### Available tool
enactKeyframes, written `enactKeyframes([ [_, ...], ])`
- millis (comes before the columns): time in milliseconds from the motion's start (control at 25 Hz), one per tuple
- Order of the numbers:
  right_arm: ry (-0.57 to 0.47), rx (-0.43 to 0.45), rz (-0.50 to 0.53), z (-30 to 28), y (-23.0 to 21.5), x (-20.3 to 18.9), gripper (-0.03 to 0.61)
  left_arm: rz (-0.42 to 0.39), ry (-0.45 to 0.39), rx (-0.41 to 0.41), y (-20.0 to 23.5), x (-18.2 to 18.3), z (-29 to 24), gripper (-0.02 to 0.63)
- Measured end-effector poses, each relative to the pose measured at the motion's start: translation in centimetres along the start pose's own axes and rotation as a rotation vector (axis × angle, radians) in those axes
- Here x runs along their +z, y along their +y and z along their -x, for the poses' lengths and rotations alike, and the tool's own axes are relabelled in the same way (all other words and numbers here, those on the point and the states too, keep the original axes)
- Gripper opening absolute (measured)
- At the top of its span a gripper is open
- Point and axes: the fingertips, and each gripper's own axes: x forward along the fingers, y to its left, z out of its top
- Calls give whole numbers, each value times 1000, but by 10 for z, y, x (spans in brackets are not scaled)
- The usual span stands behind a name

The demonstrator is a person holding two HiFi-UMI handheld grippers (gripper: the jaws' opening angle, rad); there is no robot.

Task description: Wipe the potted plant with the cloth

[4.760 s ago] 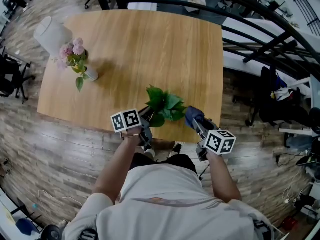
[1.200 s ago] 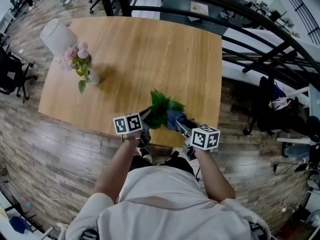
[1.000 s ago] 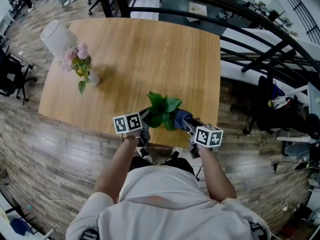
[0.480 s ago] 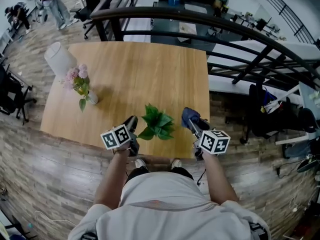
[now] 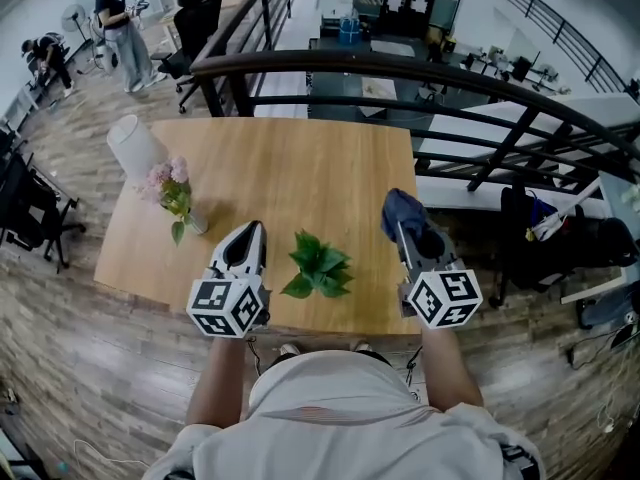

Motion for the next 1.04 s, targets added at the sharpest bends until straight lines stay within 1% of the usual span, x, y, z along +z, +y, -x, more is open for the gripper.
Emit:
enactKeyframes([
  [120, -60, 3, 62, 12, 7, 25, 153, -16, -34, -13, -17, 17, -1, 15],
  [240, -75, 12, 99, 16, 10, 33, 153, -25, -57, -31, -29, 22, -1, 15],
  [400, -61, 17, 97, 17, 11, 30, 153, -46, -65, -52, -40, 22, 0, 15],
  [600, -47, 30, 91, 17, 12, 25, 153, -82, -56, -48, -47, 20, 2, 15],
  [1040, -10, 81, 94, 7, 28, 12, 153, -76, -30, -44, -49, 15, 10, 15],
])
